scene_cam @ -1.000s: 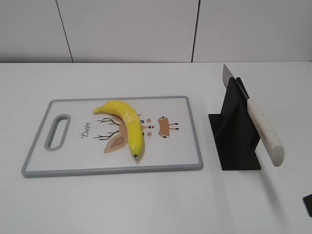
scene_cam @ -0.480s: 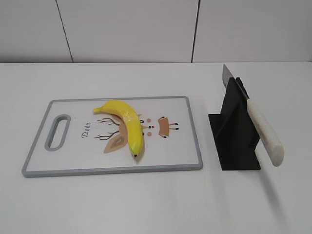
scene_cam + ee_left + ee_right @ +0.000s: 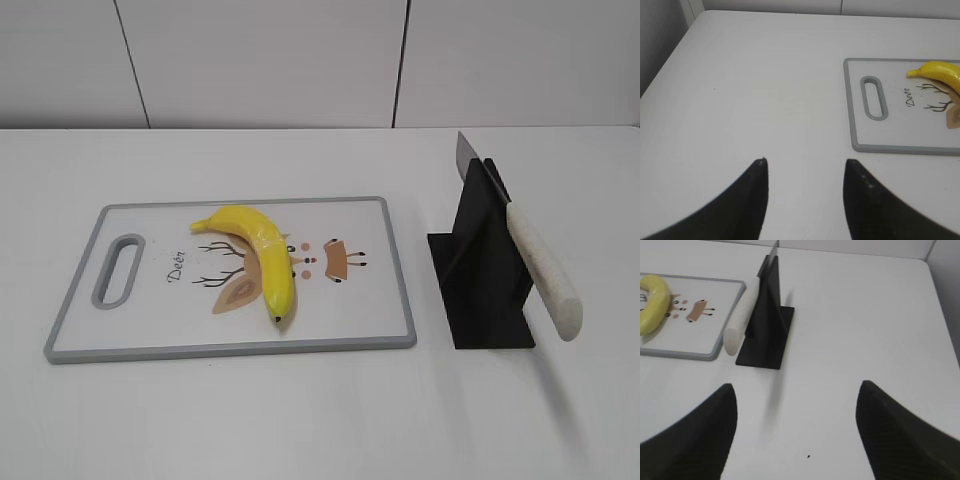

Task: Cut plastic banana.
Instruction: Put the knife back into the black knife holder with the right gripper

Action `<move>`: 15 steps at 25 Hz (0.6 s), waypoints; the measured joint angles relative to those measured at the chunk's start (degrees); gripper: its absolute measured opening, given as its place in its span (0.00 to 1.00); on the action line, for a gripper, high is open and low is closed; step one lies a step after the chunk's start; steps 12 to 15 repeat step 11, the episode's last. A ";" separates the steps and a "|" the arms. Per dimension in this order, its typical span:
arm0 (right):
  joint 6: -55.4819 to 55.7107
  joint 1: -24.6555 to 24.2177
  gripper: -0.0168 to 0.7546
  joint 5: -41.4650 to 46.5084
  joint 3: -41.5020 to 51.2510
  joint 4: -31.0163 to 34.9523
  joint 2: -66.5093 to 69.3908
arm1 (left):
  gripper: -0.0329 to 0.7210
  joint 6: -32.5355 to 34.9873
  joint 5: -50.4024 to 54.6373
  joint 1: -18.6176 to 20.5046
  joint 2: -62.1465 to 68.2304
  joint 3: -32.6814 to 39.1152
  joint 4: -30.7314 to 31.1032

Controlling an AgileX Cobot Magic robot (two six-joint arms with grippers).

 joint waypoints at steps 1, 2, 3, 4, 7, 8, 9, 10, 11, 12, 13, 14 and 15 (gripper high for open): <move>0.00 -1.52 0.76 0.00 0.04 0.00 0.00 | 0.64 0.00 0.00 0.00 0.00 0.00 0.00; 0.00 -2.56 0.76 0.00 0.04 0.00 0.00 | 0.64 0.00 0.00 0.00 0.00 0.00 0.00; 0.00 -3.11 0.76 0.00 0.04 0.00 0.00 | 0.64 0.00 0.00 0.00 0.00 0.00 0.00; 0.00 -3.34 0.76 0.00 0.04 0.00 0.00 | 0.63 0.00 0.00 0.00 0.00 0.00 0.00; 0.00 -3.40 0.76 0.00 0.04 0.00 0.00 | 0.62 0.00 0.00 0.00 0.00 0.00 0.00; 0.00 -3.40 0.76 0.00 0.04 0.00 0.00 | 0.62 0.00 0.00 0.00 0.00 0.00 0.00; 0.00 -3.40 0.76 0.00 0.04 0.00 0.00 | 0.62 0.00 0.00 0.00 0.00 0.00 0.00; 0.00 -3.40 0.76 0.00 0.04 0.00 0.00 | 0.62 0.00 0.00 0.00 0.00 0.00 0.00; -0.03 -3.45 0.76 0.06 0.04 0.00 0.00 | 0.62 0.00 0.00 0.00 0.00 0.00 0.00; -0.03 -3.45 0.76 0.06 0.04 0.00 0.00 | 0.62 0.00 0.00 0.00 0.00 0.00 0.00; -0.03 -3.45 0.76 0.06 0.04 0.00 0.00 | 0.62 0.00 0.00 0.00 0.00 0.00 0.00; -0.03 -3.45 0.76 0.06 0.04 0.00 0.00 | 0.62 0.00 0.00 0.00 0.00 0.00 0.00; -0.03 -3.45 0.76 0.06 0.04 0.00 0.00 | 0.62 0.00 0.00 0.00 0.00 0.00 0.00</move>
